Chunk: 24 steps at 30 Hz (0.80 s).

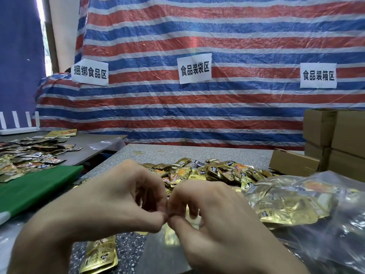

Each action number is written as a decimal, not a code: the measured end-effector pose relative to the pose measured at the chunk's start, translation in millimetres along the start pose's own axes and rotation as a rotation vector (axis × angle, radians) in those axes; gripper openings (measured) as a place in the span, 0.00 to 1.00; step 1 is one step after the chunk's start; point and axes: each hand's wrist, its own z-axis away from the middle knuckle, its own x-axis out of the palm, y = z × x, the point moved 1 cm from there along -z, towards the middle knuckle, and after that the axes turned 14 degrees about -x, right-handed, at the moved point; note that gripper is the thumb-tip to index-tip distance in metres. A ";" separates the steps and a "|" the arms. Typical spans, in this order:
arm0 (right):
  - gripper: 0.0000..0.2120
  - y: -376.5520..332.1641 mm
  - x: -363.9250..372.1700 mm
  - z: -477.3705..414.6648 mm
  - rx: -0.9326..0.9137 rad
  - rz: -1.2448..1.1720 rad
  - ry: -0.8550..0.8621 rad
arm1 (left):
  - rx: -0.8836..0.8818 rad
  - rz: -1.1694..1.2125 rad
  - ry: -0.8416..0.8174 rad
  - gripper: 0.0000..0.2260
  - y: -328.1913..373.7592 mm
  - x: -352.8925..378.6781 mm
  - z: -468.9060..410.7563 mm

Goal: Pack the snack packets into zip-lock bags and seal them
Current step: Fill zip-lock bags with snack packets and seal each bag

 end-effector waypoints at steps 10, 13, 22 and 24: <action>0.03 3.7 -2.2 1.4 0.074 -0.113 0.010 | 0.157 -0.066 0.077 0.07 -7.0 -3.7 -2.7; 0.05 10.0 -7.9 3.3 0.090 -0.158 0.025 | 0.232 -0.041 0.094 0.07 -6.6 -3.8 -5.1; 0.07 28.9 -14.2 7.4 0.124 -0.200 0.044 | 0.278 0.098 0.192 0.06 -27.2 -10.0 -17.8; 0.06 32.8 -12.5 7.8 0.133 -0.194 0.022 | 0.264 0.117 0.201 0.07 -34.7 -12.4 -20.5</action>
